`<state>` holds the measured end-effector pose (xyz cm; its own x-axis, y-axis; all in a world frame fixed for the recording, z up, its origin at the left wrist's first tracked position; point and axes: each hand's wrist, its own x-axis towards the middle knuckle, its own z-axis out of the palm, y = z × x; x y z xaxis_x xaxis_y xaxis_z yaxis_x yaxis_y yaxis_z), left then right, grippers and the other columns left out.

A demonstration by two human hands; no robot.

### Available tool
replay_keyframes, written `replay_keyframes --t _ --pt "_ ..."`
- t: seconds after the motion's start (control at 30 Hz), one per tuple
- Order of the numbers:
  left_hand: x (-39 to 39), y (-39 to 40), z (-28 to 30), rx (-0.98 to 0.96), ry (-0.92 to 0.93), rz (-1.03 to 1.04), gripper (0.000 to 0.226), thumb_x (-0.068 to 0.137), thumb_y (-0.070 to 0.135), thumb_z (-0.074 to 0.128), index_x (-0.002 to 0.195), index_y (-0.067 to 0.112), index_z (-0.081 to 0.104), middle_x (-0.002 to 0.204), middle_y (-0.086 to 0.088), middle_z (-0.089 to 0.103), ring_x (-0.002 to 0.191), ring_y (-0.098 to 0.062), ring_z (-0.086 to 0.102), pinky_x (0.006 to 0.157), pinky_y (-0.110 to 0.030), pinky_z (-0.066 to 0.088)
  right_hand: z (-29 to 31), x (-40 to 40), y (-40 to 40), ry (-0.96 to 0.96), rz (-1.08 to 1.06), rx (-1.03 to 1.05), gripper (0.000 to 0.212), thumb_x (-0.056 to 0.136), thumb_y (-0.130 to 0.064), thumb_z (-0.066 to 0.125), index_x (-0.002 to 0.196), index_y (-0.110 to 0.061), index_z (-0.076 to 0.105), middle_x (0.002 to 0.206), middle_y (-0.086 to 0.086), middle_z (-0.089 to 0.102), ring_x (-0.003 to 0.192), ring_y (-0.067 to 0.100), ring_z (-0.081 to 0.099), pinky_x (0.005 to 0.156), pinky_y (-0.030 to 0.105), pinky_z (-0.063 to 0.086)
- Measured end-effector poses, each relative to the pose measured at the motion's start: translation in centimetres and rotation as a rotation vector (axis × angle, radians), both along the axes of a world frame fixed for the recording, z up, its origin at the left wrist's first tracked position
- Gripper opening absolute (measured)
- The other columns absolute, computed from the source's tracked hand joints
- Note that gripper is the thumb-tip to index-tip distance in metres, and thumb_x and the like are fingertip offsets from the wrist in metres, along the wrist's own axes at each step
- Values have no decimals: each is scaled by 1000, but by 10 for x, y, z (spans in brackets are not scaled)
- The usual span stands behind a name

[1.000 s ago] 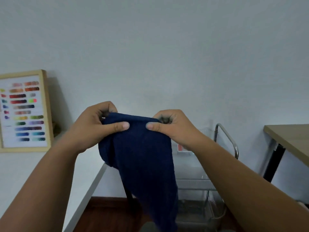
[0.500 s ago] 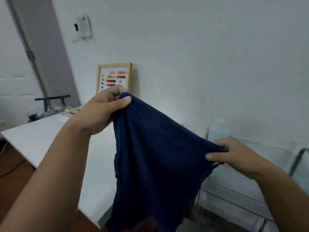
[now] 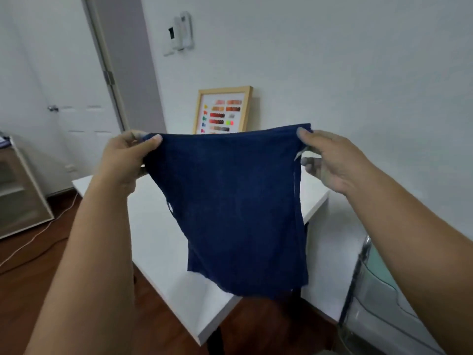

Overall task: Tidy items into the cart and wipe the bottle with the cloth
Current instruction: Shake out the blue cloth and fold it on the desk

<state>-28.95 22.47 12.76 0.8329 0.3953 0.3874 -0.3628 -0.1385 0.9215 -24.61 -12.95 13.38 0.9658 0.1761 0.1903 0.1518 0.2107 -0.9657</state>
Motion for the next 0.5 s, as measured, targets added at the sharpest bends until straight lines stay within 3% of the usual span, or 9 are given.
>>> replay_keyframes --t 0.1,0.27,0.37,0.5 --pt "-5 7 9 -167 -186 101 20 79 24 77 91 23 60 79 7 67 67 -9 64 57 -26 50 16 11 29 -15 111 173 20 85 -32 70 72 -20 62 65 0 63 58 15 63 58 26 54" --pt "-39 20 6 -213 -362 -7 36 82 25 74 114 22 57 85 13 72 72 -5 64 59 -20 49 6 19 39 -131 220 279 19 87 -35 65 75 -20 63 73 -2 64 66 18 61 65 26 50" --pt "-58 13 -30 -184 -293 -108 14 92 18 62 103 26 67 84 10 69 75 -5 63 64 -18 51 -39 19 32 -73 252 306 23 89 -29 56 70 -25 69 74 -5 65 68 16 60 65 25 47" --pt "-95 -15 -109 -112 -8 -210 13 92 18 57 86 20 69 76 -4 64 64 -13 61 55 -23 52 -117 5 9 56 86 252 27 91 -16 49 69 -20 64 71 -3 62 67 14 56 66 29 37"
